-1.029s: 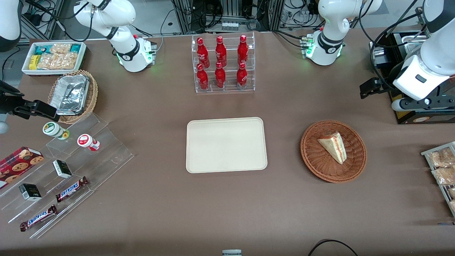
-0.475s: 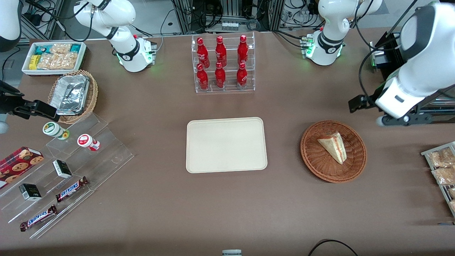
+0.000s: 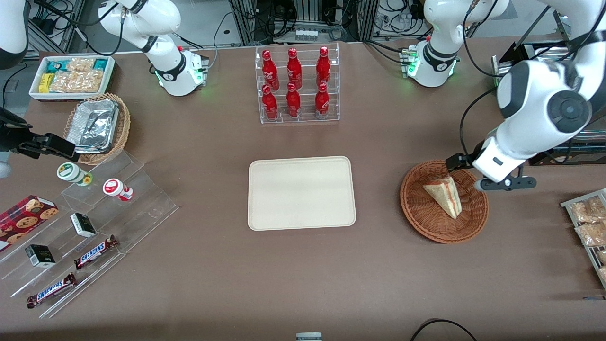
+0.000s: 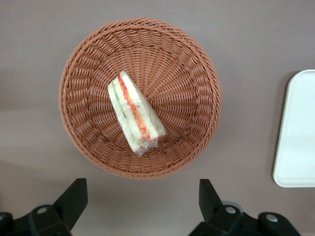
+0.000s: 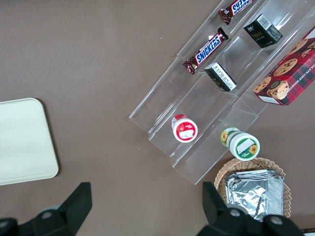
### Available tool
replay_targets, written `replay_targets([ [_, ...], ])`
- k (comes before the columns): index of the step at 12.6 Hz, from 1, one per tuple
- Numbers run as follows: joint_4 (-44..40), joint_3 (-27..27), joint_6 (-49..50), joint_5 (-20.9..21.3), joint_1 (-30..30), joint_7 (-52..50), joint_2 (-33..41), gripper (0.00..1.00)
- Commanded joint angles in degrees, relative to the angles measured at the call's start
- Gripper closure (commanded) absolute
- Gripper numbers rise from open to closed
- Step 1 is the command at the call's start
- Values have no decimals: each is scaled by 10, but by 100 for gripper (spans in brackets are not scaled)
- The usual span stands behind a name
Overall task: Place sandwich from basket to tray
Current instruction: 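Lower the open left gripper around the wrapped sandwich's edge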
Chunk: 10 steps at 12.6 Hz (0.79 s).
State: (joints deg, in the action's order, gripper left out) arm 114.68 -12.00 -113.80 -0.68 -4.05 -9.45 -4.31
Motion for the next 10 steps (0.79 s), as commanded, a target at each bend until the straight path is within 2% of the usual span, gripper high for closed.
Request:
replay_targets([
  [1,47,0,-67,9,1,6,-1,0],
  [6,61,1,-79,9,-3,-23,-2,0],
  [10,98,1,-135,9,-3,-181,3,0],
])
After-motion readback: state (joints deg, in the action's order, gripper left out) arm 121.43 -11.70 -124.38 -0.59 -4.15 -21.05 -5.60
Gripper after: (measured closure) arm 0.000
